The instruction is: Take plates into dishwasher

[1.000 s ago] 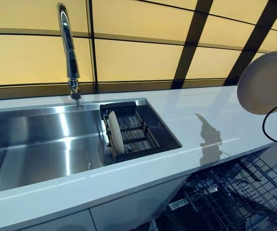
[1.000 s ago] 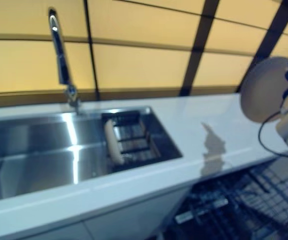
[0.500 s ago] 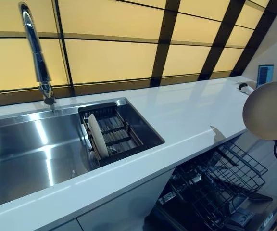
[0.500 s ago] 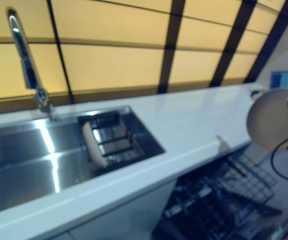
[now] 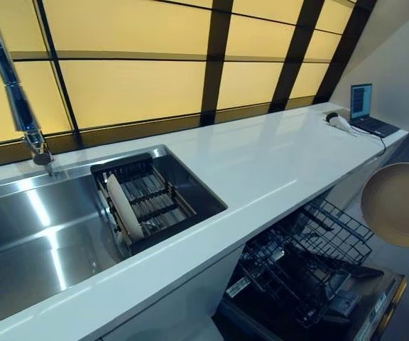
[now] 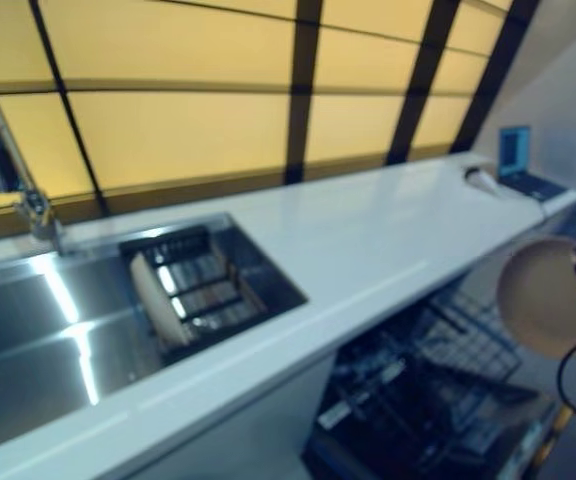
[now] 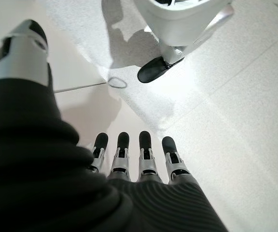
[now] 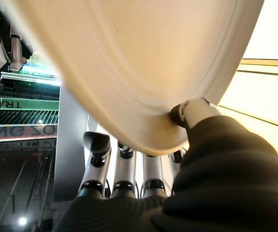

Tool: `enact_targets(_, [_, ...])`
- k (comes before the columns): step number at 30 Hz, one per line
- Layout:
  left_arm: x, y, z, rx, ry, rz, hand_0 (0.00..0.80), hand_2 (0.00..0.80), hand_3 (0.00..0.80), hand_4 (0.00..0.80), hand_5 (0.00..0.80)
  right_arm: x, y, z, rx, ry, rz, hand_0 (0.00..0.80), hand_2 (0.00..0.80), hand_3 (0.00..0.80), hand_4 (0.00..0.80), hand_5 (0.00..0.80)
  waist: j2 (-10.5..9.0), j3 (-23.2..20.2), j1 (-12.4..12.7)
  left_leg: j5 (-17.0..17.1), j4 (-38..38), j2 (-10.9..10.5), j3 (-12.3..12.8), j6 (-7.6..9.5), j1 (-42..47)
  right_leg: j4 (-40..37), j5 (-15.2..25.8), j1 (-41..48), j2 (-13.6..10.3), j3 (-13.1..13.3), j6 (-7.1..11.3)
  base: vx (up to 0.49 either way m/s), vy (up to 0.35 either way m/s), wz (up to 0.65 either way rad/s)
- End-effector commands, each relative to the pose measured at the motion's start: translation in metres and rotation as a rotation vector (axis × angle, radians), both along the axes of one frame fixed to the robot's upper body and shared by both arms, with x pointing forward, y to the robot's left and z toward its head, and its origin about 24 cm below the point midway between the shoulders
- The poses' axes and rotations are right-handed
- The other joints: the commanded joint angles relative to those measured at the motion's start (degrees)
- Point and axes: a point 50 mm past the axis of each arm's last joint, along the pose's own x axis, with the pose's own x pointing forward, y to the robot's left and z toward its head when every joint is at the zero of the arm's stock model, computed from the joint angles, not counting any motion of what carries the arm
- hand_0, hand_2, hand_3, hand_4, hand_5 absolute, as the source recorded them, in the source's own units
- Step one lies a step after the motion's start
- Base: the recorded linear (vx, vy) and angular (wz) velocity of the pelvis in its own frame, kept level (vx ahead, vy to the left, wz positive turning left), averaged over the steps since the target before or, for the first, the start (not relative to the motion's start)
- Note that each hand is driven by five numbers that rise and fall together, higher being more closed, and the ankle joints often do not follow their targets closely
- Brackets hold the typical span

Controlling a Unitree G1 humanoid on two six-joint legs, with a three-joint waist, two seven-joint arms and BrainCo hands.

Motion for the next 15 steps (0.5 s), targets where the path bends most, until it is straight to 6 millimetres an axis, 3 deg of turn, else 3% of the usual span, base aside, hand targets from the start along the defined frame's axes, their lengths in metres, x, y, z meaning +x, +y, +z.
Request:
enact_targets(1, [0.01, 0.0, 0.001, 0.037, 0.013, -0.045, 0.0, 0.0, 0.0, 0.0, 0.0, 0.005, 0.018, 0.036, -0.164, -0.135, 0.091, 0.8, 0.8, 0.8, 0.8, 0.8, 0.7, 1.2, 0.9, -0.7, 1.0, -0.4, -1.5, 3.28, -0.3, 0.9, -1.8, 2.2, -0.7, -0.2, 4.27, 0.0, 0.0, 0.0])
enact_targets(15, [0.008, -0.007, -0.002, 0.024, 0.006, -0.047, 0.0, 0.0, 0.0, 0.0, 0.0, 0.003, 0.048, -0.03, -0.272, 0.007, 0.247, 0.8, 0.8, 0.8, 0.8, 0.8, 1.97, 1.9, 0.8, -0.7, 0.9, -0.3, -1.7, 3.16, -0.4, 0.6, -2.3, 2.3, -0.5, -0.7, 3.94, -0.001, -0.007, 0.0])
